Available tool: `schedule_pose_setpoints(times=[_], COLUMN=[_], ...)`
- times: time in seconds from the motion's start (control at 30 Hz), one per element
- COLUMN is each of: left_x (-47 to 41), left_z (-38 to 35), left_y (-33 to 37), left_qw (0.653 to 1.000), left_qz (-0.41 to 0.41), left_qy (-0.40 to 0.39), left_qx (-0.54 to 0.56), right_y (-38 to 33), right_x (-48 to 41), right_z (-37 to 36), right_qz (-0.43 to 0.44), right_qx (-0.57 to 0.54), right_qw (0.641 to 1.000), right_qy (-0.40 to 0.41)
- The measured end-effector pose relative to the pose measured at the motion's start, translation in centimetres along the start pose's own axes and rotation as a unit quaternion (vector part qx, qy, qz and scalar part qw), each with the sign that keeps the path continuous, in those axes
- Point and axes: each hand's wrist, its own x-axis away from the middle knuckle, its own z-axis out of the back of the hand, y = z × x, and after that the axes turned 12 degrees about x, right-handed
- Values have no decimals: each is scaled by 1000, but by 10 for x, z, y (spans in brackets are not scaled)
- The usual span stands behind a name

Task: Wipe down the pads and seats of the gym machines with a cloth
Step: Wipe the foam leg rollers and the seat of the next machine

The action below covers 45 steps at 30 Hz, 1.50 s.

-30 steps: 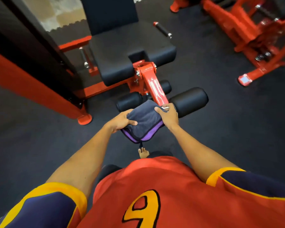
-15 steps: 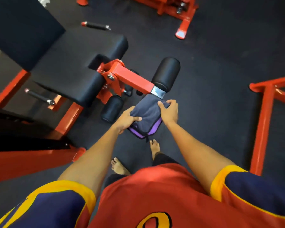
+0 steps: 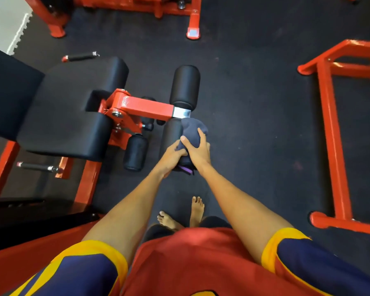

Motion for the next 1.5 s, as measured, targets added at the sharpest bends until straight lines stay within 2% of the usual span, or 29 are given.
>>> schedule_pose_setpoints(times=[0.1,0.2,0.3,0.43,0.57,0.77,0.87,0.97,1.1,1.17,1.3,1.33,1.37,1.43,1.47,1.5], left_x=[4,2,-14,-54,-93,-125,-130,-127,-124,-125,-127,-128,-129,-128,-127,-126], left_z=[2,8,26,60,78,78,82,79,77,76,77,77,77,75,74,73], left_y=[-6,-11,-22,-40,-63,-78,-87,-87,-86,-87,-92,-92,-90,-87,-87,-86], left_qw=[998,999,994,985,963,961,963,965,966,965,963,963,963,965,965,964], left_qz=[49,30,-35,-92,-136,-197,-200,-197,-191,-192,-207,-205,-202,-192,-190,-190], left_qy=[-21,31,105,137,125,69,65,60,68,70,66,67,71,81,86,91], left_qx=[15,-1,-7,-55,-194,-179,-168,-163,-161,-165,-158,-159,-161,-161,-161,-161], right_y=[9,16,17,16,17,21,56,84,54,26,14,18,20,19,17,12], right_x=[-3,-5,-11,-33,-64,-84,-29,13,-34,-72,-110,-114,-116,-126,-130,-129], right_z=[-5,-5,-4,-20,-45,-61,-82,-99,-98,-88,-73,-71,-68,-64,-62,-60], right_qz=[-18,-38,-46,3,43,68,108,110,92,95,234,239,207,25,-64,-88], right_qx=[-65,-68,-12,104,174,167,190,192,198,228,309,298,263,113,47,41], right_qw=[998,997,997,992,982,977,965,965,958,954,907,909,928,983,990,990], right_qy=[-8,29,62,69,52,112,147,144,187,170,164,165,164,139,116,107])
